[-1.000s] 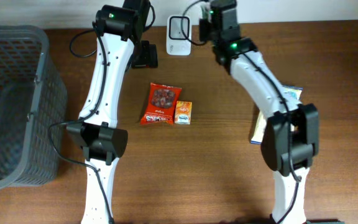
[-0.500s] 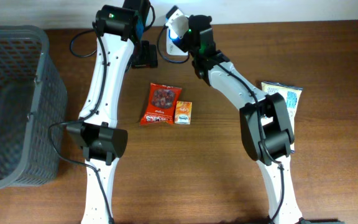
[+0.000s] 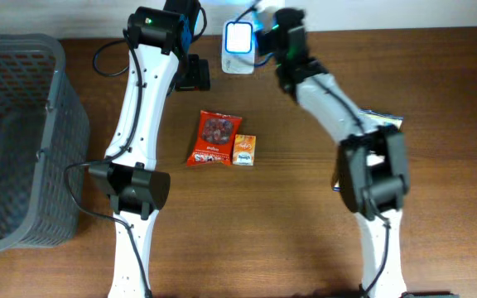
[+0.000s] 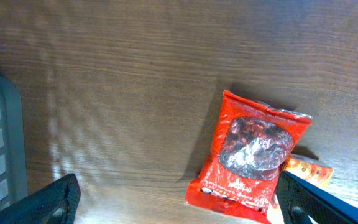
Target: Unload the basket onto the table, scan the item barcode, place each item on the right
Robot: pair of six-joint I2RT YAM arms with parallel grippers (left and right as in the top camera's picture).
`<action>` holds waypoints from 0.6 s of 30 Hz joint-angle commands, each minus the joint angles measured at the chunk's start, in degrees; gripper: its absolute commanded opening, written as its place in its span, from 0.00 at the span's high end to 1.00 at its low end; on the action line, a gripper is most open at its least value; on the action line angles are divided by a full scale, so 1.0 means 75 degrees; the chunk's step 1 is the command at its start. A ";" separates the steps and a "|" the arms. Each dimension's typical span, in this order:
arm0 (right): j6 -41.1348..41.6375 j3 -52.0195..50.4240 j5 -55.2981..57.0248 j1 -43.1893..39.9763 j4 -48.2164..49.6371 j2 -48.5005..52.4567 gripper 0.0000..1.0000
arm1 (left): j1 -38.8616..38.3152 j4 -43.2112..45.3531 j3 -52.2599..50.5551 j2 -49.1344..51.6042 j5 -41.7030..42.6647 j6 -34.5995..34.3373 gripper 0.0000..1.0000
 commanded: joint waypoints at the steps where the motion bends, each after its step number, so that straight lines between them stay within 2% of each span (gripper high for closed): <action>1: 0.3048 0.0055 0.0125 -0.1145 -0.1166 -0.1714 0.96 | 0.0009 -0.0003 0.0055 0.0000 0.0026 -0.0079 0.01; 4: 0.4674 0.0055 0.0096 -0.2736 -0.3666 -0.2512 0.96 | 0.0009 -0.0003 0.0055 0.0000 0.0026 -0.0079 0.01; 9: 0.4983 0.0044 0.0140 -0.5167 -0.6758 -0.2495 0.96 | 0.0009 -0.0003 0.0055 0.0000 0.0026 -0.0079 0.01; 14: 0.4459 -0.0041 0.0216 -0.7495 -0.7245 -0.2261 0.96 | 0.0009 -0.0003 0.0055 0.0000 0.0023 -0.0079 0.01; 18: 0.3640 -0.0041 0.0213 -0.8722 -0.7041 -0.1399 0.96 | 0.0009 -0.0003 0.0055 0.0000 0.0023 -0.0079 0.01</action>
